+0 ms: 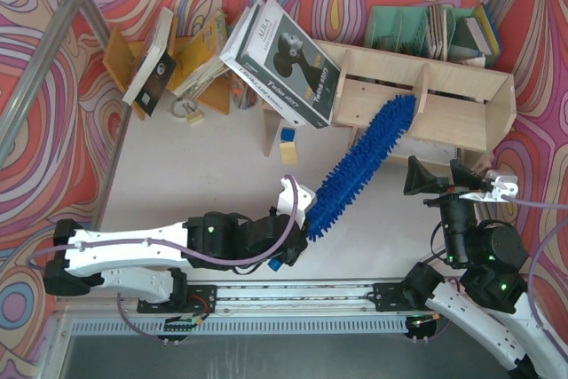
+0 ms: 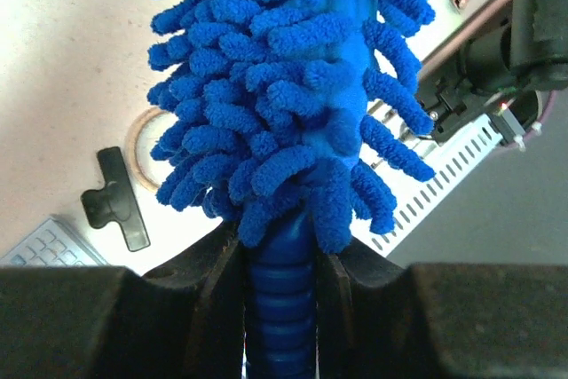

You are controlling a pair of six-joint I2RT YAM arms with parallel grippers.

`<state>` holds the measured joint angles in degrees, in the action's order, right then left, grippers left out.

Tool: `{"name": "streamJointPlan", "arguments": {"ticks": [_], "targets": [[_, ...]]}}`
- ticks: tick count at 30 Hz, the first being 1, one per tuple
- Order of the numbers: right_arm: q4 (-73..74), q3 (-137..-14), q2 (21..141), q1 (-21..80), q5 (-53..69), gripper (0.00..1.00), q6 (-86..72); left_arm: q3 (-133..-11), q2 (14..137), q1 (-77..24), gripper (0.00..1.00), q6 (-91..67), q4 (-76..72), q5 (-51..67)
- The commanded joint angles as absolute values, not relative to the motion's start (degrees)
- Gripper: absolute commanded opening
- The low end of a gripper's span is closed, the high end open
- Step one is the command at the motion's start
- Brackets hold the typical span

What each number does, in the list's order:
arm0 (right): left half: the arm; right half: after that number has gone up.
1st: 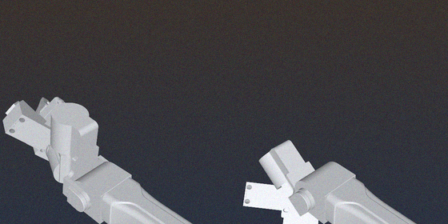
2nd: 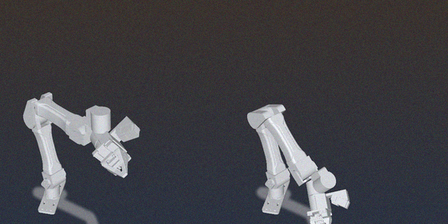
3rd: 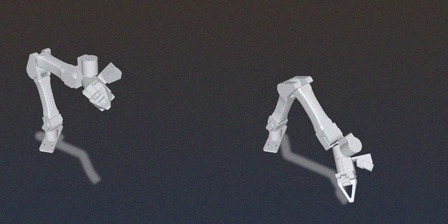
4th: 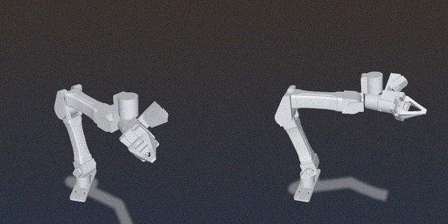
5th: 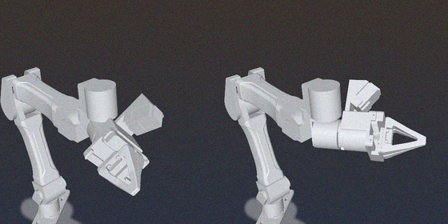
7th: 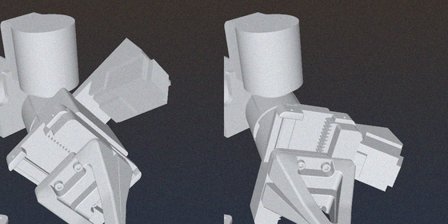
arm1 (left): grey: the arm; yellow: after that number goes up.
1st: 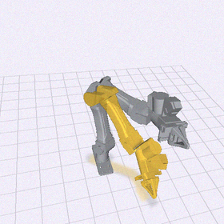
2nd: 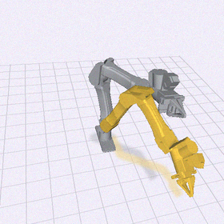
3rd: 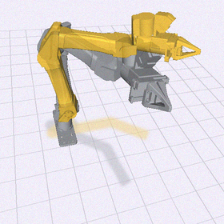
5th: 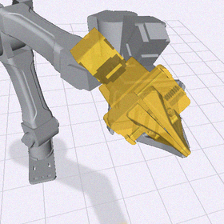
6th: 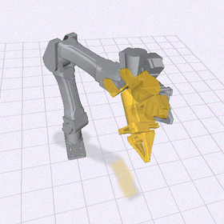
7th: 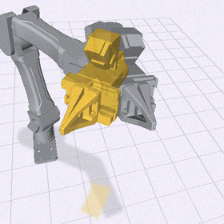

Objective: Dust the bookshelf with a duster

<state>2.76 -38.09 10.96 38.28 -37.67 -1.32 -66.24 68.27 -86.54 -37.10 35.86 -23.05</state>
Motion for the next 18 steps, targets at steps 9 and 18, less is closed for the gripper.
{"name": "streamJointPlan", "arguments": {"ticks": [9, 18], "targets": [[1.7, -38.5, 11.8, 38.4, -38.4, 0.99, -0.6, -73.8, 65.8, -87.2, 0.0, -49.6, 47.9, -37.2], [1.6, -38.1, 11.1, 38.3, -38.6, 0.99, -0.6, -77.6, 71.3, -88.4, 0.0, -49.1, 48.2, -38.8]]}}
